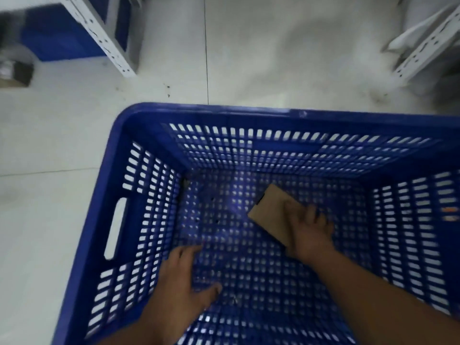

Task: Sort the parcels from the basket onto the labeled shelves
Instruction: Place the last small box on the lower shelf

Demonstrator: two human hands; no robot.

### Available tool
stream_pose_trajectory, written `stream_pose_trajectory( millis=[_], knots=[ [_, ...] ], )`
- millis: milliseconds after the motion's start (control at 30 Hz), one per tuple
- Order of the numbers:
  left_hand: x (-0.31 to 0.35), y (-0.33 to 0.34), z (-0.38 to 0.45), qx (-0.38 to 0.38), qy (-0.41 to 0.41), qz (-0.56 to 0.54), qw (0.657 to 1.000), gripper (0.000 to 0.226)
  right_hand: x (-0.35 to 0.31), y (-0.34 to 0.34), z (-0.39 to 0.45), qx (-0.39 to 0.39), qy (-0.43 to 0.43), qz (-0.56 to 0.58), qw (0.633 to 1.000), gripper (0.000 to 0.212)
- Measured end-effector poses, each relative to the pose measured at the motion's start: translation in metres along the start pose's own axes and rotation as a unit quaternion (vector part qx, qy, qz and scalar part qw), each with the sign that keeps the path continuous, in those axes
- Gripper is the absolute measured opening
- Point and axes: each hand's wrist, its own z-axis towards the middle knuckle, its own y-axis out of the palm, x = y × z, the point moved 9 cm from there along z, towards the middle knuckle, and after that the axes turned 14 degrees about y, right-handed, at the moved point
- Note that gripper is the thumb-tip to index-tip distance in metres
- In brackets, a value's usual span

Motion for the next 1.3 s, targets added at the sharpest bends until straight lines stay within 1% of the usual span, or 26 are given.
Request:
stream_pose_trajectory(
  millis=[33,67,167,200,233,300,333,367,400,433,500,600,633,667,733,833,933,967,1000,1067,1133,1167,1200,1267,1300],
  knots=[
    [0.006,-0.002,-0.003,-0.002,-0.007,-0.008,1.000,0.080,0.003,0.004,-0.008,-0.035,0.006,0.023,0.999,0.124],
    [0.011,-0.004,-0.005,0.004,-0.013,-0.021,1.000,0.080,0.007,0.004,-0.018,-0.050,0.009,0.060,0.997,0.123],
    [0.036,-0.018,-0.017,0.046,-0.034,-0.066,0.996,0.080,0.022,-0.026,-0.065,-0.050,0.017,0.190,0.980,0.117],
    [0.050,-0.027,-0.023,0.056,-0.040,-0.078,0.995,0.085,0.027,-0.038,-0.082,-0.063,0.022,0.230,0.971,0.113],
    [0.064,-0.033,-0.028,0.049,-0.046,-0.095,0.993,0.092,0.033,-0.046,-0.099,-0.082,0.026,0.279,0.956,0.108],
    [0.107,-0.062,-0.046,0.032,-0.053,-0.141,0.988,0.111,0.046,-0.079,-0.144,-0.144,0.022,0.386,0.911,0.095],
    [0.126,-0.081,-0.059,0.040,-0.056,-0.164,0.984,0.119,0.049,-0.102,-0.172,-0.178,0.010,0.437,0.882,0.083],
    [0.145,-0.101,-0.074,0.049,-0.062,-0.183,0.980,0.124,0.054,-0.126,-0.201,-0.218,0.004,0.471,0.855,0.070],
    [0.162,-0.114,-0.088,0.056,-0.065,-0.209,0.974,0.123,0.059,-0.146,-0.229,-0.256,0.000,0.499,0.828,0.060],
    [0.181,-0.134,-0.104,0.073,-0.063,-0.244,0.965,0.120,0.067,-0.175,-0.259,-0.277,-0.012,0.522,0.807,0.056],
    [0.220,-0.175,-0.139,0.097,-0.066,-0.313,0.942,0.112,0.090,-0.240,-0.320,-0.279,-0.034,0.562,0.778,0.061],
    [0.285,-0.212,-0.192,0.058,-0.080,-0.404,0.909,0.125,0.130,-0.326,-0.407,-0.260,-0.081,0.603,0.750,0.071],
    [0.306,-0.222,-0.208,0.054,-0.083,-0.421,0.902,0.123,0.143,-0.350,-0.435,-0.260,-0.095,0.609,0.743,0.076],
    [0.329,-0.233,-0.225,0.058,-0.074,-0.438,0.894,0.114,0.156,-0.374,-0.463,-0.256,-0.117,0.616,0.736,0.078],
    [0.385,-0.258,-0.252,0.067,-0.033,-0.463,0.883,0.096,0.180,-0.418,-0.511,-0.246,-0.153,0.630,0.721,0.074],
    [0.468,-0.293,-0.291,0.063,0.013,-0.478,0.876,0.087,0.222,-0.469,-0.580,-0.242,-0.169,0.652,0.698,0.068],
    [0.547,-0.330,-0.314,0.049,0.077,-0.488,0.868,0.075,0.251,-0.515,-0.640,-0.265,-0.215,0.684,0.645,0.060],
    [0.574,-0.341,-0.320,0.031,0.106,-0.488,0.866,0.068,0.260,-0.530,-0.660,-0.271,-0.231,0.693,0.628,0.061],
    [0.603,-0.352,-0.325,0.010,0.137,-0.486,0.863,0.059,0.270,-0.544,-0.676,-0.279,-0.248,0.699,0.610,0.066],
    [0.651,-0.370,-0.335,-0.022,0.186,-0.494,0.849,0.046,0.288,-0.566,-0.699,-0.285,-0.254,0.719,0.580,0.080],
    [0.692,-0.392,-0.339,-0.036,0.212,-0.514,0.830,0.045,0.310,-0.590,-0.714,-0.263,-0.248,0.740,0.567,0.081],
    [0.711,-0.402,-0.340,-0.045,0.220,-0.523,0.822,0.046,0.322,-0.600,-0.721,-0.251,-0.239,0.754,0.558,0.076],
    [0.730,-0.412,-0.341,-0.047,0.232,-0.522,0.820,0.047,0.332,-0.611,-0.729,-0.234,-0.238,0.759,0.558,0.069],
    [0.768,-0.432,-0.347,-0.055,0.262,-0.509,0.818,0.044,0.353,-0.632,-0.748,-0.202,-0.237,0.752,0.581,0.057],
    [0.785,-0.439,-0.351,-0.060,0.279,-0.501,0.817,0.042,0.366,-0.643,-0.757,-0.172,-0.229,0.759,0.585,0.054]
  ],
)
